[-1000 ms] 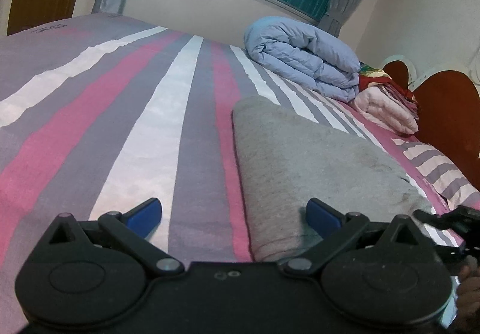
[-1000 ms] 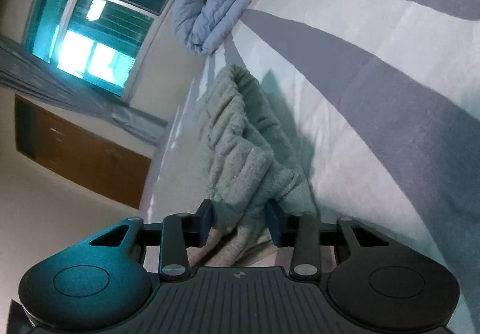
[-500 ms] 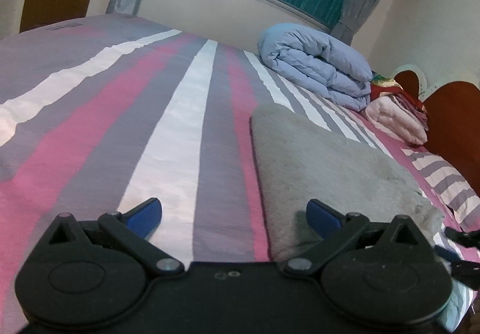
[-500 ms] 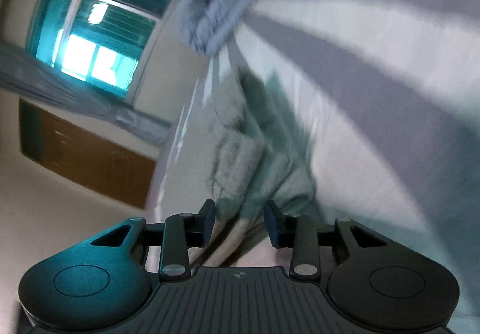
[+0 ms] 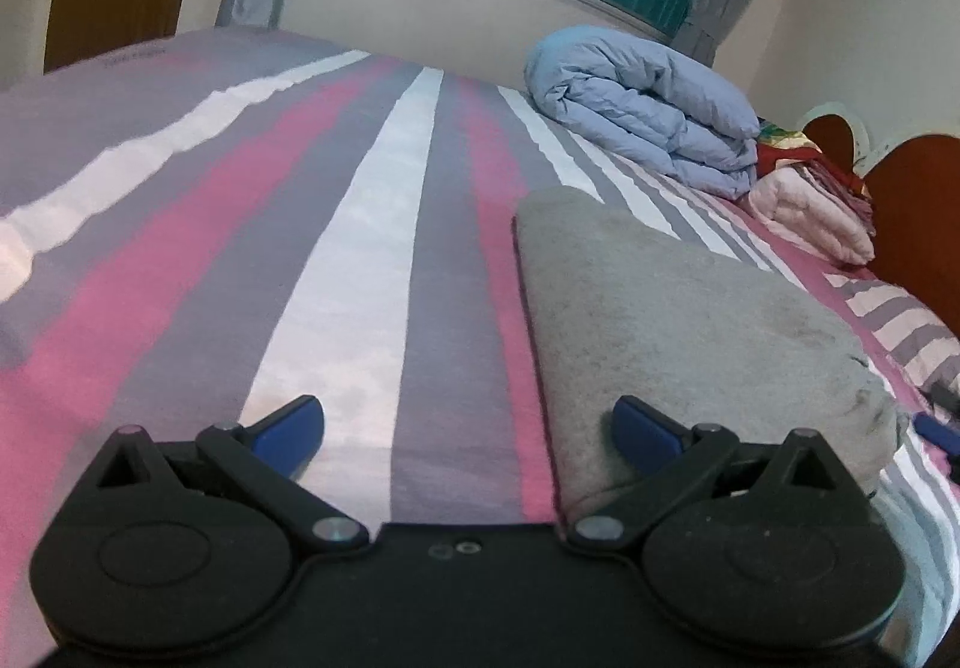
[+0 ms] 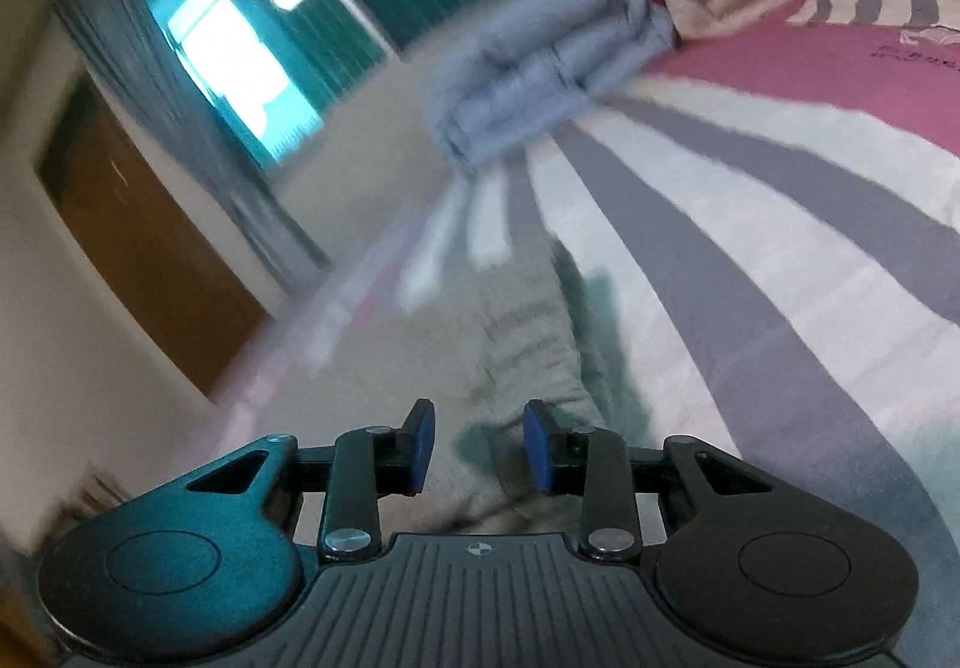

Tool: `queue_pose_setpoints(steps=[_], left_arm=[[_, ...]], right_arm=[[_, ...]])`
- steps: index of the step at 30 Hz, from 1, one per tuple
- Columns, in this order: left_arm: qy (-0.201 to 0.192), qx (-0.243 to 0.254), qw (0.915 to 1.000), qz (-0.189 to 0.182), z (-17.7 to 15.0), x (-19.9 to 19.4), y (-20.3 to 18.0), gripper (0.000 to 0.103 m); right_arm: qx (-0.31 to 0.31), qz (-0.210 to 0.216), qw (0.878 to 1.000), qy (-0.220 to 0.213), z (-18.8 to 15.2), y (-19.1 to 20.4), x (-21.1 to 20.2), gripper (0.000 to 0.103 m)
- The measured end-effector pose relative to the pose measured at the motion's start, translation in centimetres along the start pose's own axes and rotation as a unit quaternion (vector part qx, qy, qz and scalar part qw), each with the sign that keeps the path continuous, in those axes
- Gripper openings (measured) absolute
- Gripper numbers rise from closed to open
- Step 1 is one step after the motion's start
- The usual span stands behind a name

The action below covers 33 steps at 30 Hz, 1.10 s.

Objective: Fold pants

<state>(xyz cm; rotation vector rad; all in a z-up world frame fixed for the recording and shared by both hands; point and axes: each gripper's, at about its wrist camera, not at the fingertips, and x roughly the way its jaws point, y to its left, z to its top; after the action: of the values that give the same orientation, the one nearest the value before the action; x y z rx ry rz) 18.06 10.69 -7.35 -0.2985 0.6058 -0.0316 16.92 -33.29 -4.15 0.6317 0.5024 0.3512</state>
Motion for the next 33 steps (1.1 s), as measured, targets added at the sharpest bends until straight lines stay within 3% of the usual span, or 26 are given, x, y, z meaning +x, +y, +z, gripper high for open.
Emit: queue_pose_setpoints(steps=[1,3,10,13,17,21,26,28,30,33], left_arm=[[-0.003,0.007,1.0000,0.000,0.0,-0.2,-0.2,0.097],[-0.008,0.016,0.9998,-0.002,0.0,-0.4,-0.6,0.097],[-0.011,0.016,0.9996,-0.021,0.1,-0.6,-0.7,0.097],[-0.012,0.028,0.9993,-0.021,0.1,-0.6,-1.2,0.097],[-0.012,0.027,0.9993,-0.022,0.2,-0.4,-1.5,0.097],[0.001,0.007,0.9984,-0.057,0.2,-0.3,-1.0,0.097],[0.030,-0.003,0.9965,-0.078,1.0,0.9,-0.6,0.097],[0.046,-0.005,0.9942,-0.097,1.6,1.8,-0.5,0.097],[0.063,-0.002,0.9910,-0.118,2.2,2.9,-0.5,0.097],[0.100,-0.014,0.9829,-0.153,3.3,5.0,-0.2,0.097]], right_arm=[[-0.001,0.010,1.000,-0.012,0.2,0.0,-0.9,0.057],[-0.001,0.000,1.000,-0.018,0.5,-0.3,-2.4,0.073],[0.103,-0.015,0.994,0.018,1.5,-3.0,-3.0,0.073],[0.111,-0.020,0.993,0.030,1.9,-3.6,-2.6,0.074],[0.138,-0.039,0.988,0.052,1.5,-4.6,-1.7,0.082],[0.113,-0.024,0.991,0.075,1.0,-4.3,-1.4,0.101],[0.059,-0.034,0.990,0.123,0.7,-3.3,-0.2,0.103],[0.074,-0.015,0.989,0.124,1.5,-3.7,-0.7,0.103],[0.126,0.037,0.986,0.108,2.3,-5.0,-1.1,0.103],[0.159,0.047,0.978,0.124,3.3,-6.6,-0.2,0.103]])
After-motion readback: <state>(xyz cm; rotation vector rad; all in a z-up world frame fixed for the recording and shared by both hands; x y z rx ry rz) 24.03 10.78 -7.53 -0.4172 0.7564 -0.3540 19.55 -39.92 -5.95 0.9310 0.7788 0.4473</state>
